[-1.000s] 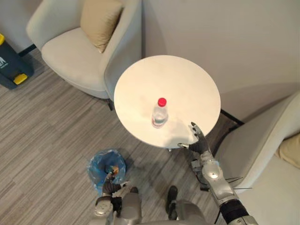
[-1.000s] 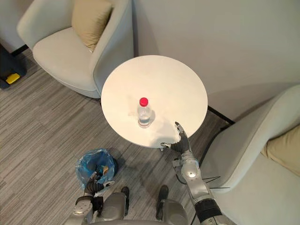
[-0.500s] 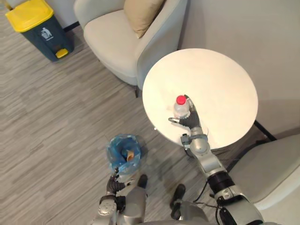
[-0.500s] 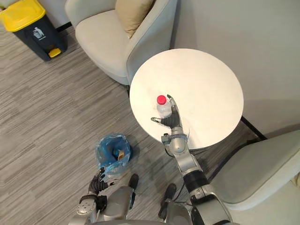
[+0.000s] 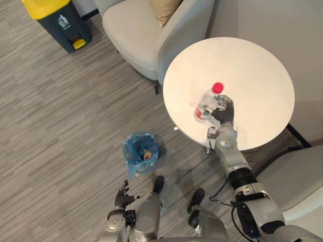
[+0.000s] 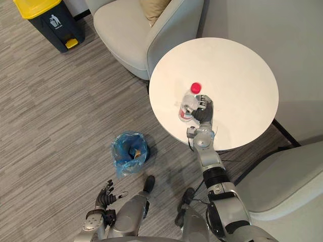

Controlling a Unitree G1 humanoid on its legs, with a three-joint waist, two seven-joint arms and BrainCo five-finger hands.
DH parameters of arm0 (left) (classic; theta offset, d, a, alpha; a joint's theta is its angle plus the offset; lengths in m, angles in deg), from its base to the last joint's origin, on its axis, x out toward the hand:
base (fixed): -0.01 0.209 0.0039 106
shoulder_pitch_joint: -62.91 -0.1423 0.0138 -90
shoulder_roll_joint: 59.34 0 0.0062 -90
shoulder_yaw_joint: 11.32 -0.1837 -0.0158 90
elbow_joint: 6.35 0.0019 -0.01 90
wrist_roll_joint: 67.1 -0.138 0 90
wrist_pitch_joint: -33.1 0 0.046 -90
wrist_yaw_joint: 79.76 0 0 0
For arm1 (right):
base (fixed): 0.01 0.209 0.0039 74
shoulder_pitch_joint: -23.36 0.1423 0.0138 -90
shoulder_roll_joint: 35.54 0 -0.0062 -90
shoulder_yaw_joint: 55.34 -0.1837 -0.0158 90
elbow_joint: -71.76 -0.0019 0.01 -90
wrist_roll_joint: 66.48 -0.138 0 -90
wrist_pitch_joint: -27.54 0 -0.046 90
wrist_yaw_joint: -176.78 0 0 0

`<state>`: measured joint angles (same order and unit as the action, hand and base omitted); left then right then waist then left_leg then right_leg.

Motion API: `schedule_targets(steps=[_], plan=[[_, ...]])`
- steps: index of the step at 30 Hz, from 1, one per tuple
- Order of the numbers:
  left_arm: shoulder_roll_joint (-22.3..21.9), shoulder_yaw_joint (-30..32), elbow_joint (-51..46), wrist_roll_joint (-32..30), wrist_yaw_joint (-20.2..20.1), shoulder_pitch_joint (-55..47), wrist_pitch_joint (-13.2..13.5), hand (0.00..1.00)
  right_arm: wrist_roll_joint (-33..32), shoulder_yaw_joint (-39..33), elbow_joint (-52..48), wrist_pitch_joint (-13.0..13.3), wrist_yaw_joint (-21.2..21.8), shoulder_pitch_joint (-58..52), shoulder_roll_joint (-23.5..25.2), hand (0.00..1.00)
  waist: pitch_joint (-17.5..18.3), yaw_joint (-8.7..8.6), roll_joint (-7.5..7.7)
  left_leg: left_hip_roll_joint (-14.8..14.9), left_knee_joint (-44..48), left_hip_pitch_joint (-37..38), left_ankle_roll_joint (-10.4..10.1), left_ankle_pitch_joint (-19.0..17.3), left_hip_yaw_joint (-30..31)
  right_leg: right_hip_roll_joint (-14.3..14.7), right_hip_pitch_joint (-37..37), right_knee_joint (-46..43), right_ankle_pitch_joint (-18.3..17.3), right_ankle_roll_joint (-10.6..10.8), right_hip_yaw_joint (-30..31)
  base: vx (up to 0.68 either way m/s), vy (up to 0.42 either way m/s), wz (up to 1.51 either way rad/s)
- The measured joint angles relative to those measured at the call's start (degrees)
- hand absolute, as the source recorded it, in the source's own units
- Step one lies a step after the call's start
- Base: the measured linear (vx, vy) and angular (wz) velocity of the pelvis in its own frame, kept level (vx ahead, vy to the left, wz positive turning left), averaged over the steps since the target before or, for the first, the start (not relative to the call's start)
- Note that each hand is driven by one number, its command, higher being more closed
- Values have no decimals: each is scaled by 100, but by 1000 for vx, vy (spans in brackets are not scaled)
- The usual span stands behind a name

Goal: Gather rubbish on tea table into small bin, then transfer packed bag to large trash can.

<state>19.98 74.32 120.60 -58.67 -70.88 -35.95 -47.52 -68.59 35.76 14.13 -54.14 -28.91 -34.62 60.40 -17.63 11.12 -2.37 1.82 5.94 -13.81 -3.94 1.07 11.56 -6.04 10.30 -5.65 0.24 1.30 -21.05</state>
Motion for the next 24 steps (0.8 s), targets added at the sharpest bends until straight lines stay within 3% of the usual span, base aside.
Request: schedule_targets(steps=[3,8,13,17,18,19,20,21,22,23,24], plan=[[-22,-2,-45,-1,-4,-15,-8,0,-26,-65,-250,1,104,-225,-68,100,0,-35,0,-19,1,-17,-4,3,81,-5,-2,-2,-28,12,-31,59,-27,8],[-76,19,-46,-1,-7,-21,-23,0,-7,-29,-1762,43,389,-1304,-82,100,1,-91,5,-70,1,88,-4,4,125,-19,-147,-2,-71,38,-72,45,-16,9],[-80,178,-43,-8,-7,-25,-32,0,-8,199,-2727,278,862,-2231,-34,100,5,-187,14,-103,-18,245,-11,10,358,-77,-366,-107,-213,50,-267,-17,-15,19],[-144,213,-38,-9,-4,-31,-31,0,1,369,-2989,440,1100,-2614,5,100,15,-258,21,-125,-267,215,-31,329,545,-137,-436,-142,-263,40,-681,-69,-25,59],[-208,231,-38,-8,0,-43,-33,0,5,438,-2989,443,1125,-2649,36,100,15,-268,21,-139,-350,182,117,478,200,-225,-427,-221,-304,38,-842,-128,11,65],[-276,242,-63,-5,0,-89,-30,0,45,547,-2983,447,1156,-2707,54,100,55,-285,-15,-61,-436,144,811,208,-668,-315,-427,-367,-343,27,-1079,-113,9,72],[-297,271,-59,-5,-2,-101,-30,0,59,582,-2989,441,1160,-2753,50,100,93,-287,15,37,-458,119,1049,30,-1184,-338,-428,-391,-338,23,-1244,-56,24,106],[-292,288,-33,-7,0,-138,-14,0,79,650,-3047,442,1196,-2831,50,100,205,-394,42,175,-382,103,1293,-227,-2091,-442,-519,-268,-299,43,-1475,15,61,101],[-295,305,-14,-11,4,-134,-14,0,108,681,-3088,449,1209,-2832,55,100,233,-419,46,277,-174,34,1251,-280,-2489,-559,-549,-252,-295,58,-1598,39,120,107],[-327,350,-11,-12,3,-165,-14,0,239,691,-3150,461,1230,-2817,2,100,274,-405,-56,620,194,-29,1193,-220,-3191,-594,-559,-435,-385,127,-1710,28,144,69],[-334,360,-4,-14,4,-233,-13,0,304,681,-3160,461,1231,-2816,-64,100,333,-422,-174,790,299,-31,628,97,-3335,-573,-623,-626,-529,215,-1796,8,116,63]])
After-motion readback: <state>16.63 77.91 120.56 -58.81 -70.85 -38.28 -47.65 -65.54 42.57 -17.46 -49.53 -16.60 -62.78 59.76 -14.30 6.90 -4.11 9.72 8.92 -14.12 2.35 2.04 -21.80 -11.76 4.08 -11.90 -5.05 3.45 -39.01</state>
